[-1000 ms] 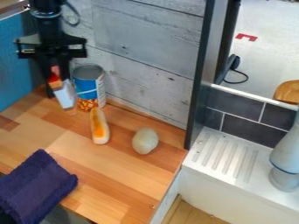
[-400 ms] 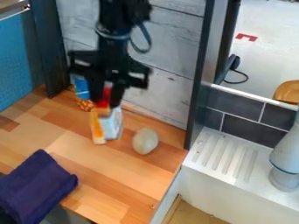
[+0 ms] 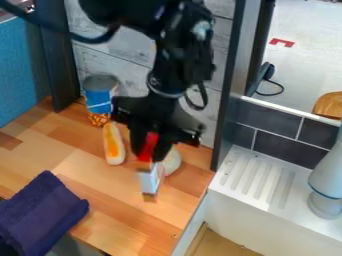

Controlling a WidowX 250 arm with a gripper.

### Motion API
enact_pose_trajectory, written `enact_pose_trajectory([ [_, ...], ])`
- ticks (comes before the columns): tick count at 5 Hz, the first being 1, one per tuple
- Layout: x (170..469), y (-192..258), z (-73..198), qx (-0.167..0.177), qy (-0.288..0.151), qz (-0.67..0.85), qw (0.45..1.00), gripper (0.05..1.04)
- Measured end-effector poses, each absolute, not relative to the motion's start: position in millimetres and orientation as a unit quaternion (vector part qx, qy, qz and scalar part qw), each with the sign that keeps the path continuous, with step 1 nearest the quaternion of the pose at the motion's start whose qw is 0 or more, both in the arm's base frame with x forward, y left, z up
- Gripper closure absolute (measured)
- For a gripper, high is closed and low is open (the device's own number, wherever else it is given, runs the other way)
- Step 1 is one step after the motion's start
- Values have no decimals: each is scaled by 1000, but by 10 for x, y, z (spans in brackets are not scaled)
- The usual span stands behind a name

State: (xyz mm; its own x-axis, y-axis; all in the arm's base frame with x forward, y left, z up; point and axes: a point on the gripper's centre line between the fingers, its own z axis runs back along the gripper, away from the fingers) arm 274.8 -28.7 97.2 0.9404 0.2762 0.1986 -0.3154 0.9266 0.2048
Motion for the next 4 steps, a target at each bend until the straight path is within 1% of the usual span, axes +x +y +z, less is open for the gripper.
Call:
enact_pose_trajectory([
  [1,2768,-347,784,113,-82,146,979,750],
  [2,2777,-392,607,124,-79,132,980,750],
  [4,2792,-378,387,141,-63,125,980,750],
])
